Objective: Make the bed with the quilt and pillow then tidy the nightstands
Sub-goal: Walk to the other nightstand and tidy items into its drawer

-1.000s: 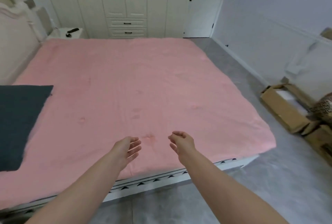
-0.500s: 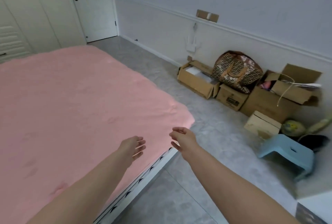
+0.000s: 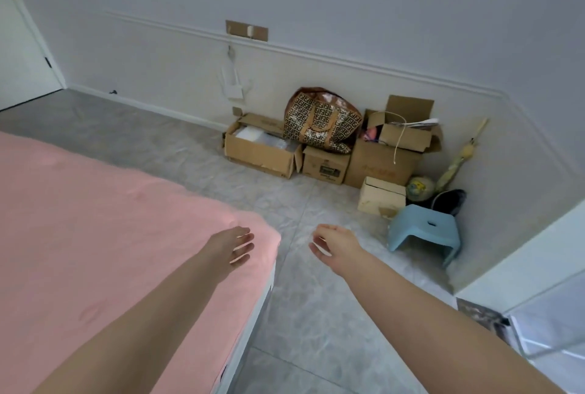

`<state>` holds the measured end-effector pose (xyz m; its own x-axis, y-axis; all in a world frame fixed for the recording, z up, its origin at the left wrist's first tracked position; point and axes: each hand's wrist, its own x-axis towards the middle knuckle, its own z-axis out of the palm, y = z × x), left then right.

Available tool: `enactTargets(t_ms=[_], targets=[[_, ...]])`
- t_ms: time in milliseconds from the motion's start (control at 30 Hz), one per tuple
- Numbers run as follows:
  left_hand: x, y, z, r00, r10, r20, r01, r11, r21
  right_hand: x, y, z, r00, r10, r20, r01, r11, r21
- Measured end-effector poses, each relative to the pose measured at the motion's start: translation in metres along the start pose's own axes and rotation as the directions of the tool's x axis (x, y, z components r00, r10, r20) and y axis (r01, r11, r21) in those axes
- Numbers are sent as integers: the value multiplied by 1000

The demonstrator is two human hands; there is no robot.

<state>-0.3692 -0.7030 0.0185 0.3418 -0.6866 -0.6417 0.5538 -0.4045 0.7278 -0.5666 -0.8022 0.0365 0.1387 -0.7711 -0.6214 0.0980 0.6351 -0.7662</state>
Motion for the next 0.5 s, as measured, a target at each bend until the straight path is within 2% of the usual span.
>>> enactTargets(t_ms=[167, 400, 500], targets=[[51, 29, 42, 1000, -14, 19, 12, 995, 98, 32, -39, 1, 997, -37, -61, 40, 998, 47], [119, 59, 128, 987, -99, 127, 69, 973, 221, 104, -98, -23, 995, -26, -101, 38, 993, 115], [162, 77, 165, 994, -70, 80, 49, 969, 241, 151, -127, -32, 994, -18, -108, 31, 992, 121]])
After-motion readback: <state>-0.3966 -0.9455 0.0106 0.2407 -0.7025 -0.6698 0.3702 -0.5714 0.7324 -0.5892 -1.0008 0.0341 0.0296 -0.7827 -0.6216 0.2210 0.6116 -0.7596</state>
